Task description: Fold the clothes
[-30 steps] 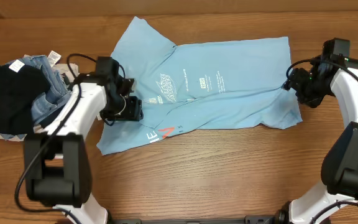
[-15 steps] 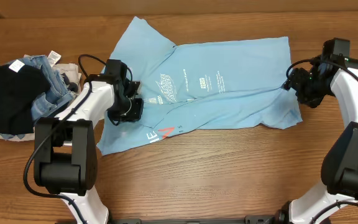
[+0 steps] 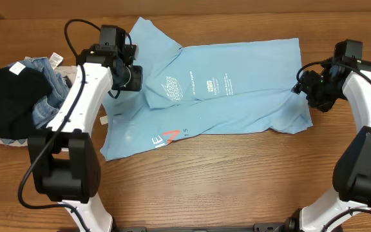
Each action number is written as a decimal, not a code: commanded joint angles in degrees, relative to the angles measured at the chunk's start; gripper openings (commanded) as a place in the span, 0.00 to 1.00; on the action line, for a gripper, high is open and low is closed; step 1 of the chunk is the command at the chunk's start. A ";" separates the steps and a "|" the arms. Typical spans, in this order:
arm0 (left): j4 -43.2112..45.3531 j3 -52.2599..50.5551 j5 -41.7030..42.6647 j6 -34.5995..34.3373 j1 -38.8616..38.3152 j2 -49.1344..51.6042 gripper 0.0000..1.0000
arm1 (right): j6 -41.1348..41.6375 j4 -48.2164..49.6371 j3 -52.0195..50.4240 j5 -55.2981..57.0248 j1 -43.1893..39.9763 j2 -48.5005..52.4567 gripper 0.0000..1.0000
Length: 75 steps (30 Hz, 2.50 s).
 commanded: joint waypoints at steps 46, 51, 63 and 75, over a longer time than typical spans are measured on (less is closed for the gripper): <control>-0.76 -4.94 5.09 20.48 -2.82 3.08 0.04 | 1.27 -1.22 1.03 -0.50 -0.15 -1.75 0.68; 4.90 -11.91 5.16 25.33 -7.23 3.78 0.04 | 1.27 -0.98 1.03 -0.50 -0.15 -1.73 0.68; 16.79 -14.51 -1.18 24.02 -8.74 12.57 0.04 | 1.27 -0.98 1.03 -0.48 -0.15 -1.75 0.68; 20.48 3.10 -15.82 9.22 -7.63 11.41 0.18 | 1.25 -1.25 1.03 -0.50 -0.15 -1.73 0.68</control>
